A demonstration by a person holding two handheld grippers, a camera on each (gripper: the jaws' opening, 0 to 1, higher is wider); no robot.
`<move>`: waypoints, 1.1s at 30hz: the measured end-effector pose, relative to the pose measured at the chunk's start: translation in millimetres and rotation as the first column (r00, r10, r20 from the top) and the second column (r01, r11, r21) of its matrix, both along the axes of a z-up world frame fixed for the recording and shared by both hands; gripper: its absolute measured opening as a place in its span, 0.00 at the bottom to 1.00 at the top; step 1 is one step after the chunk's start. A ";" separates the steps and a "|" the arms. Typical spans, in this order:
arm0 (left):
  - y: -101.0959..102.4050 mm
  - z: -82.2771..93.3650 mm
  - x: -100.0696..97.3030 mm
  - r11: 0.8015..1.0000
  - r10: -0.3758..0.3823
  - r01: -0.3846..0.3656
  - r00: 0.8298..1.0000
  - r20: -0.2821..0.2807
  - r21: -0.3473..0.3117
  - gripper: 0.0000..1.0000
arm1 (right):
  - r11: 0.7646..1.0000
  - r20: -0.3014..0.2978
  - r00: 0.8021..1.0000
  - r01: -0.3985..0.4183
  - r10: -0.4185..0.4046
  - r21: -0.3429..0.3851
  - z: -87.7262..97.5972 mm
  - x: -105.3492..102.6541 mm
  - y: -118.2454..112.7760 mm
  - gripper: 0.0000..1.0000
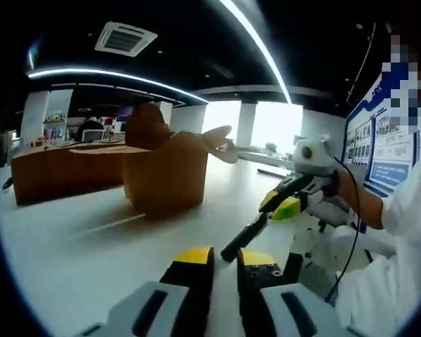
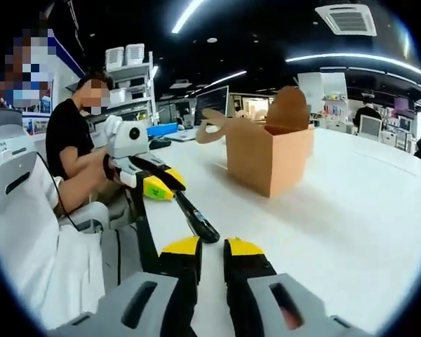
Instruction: Pick up one paper box from the group, open the paper box, and remove the item inside
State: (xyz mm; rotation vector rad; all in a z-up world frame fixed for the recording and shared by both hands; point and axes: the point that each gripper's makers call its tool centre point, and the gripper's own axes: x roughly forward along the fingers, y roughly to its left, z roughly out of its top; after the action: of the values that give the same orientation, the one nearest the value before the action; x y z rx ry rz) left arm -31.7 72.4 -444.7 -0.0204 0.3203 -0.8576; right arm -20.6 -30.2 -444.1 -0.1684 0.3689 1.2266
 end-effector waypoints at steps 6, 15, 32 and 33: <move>-0.3 -0.7 2.7 1.000 0.002 -0.002 1.000 0.001 0.007 0.12 | 1.000 0.002 1.000 -0.002 0.002 0.004 -1.4 3.8 5.2 0.09; 5.9 0.2 13.9 0.999 0.030 -0.030 1.000 -0.003 0.010 0.12 | 1.000 0.001 1.000 0.006 -0.006 0.008 -1.5 13.2 11.4 0.09; 18.7 -2.1 33.8 0.993 0.119 -0.118 0.992 -0.036 0.024 0.14 | 0.999 -0.001 0.999 0.035 -0.035 0.015 -0.7 28.0 26.4 0.09; 18.6 -2.3 33.7 0.993 0.118 -0.117 0.993 -0.032 0.028 0.14 | 0.999 -0.001 0.999 0.039 -0.039 0.016 -0.7 29.3 26.2 0.09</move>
State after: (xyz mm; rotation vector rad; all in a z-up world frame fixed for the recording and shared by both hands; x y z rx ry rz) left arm 2.0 91.0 -447.0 -0.0294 0.3584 -0.7369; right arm 8.7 -4.0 -444.8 -0.1462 0.3614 1.1911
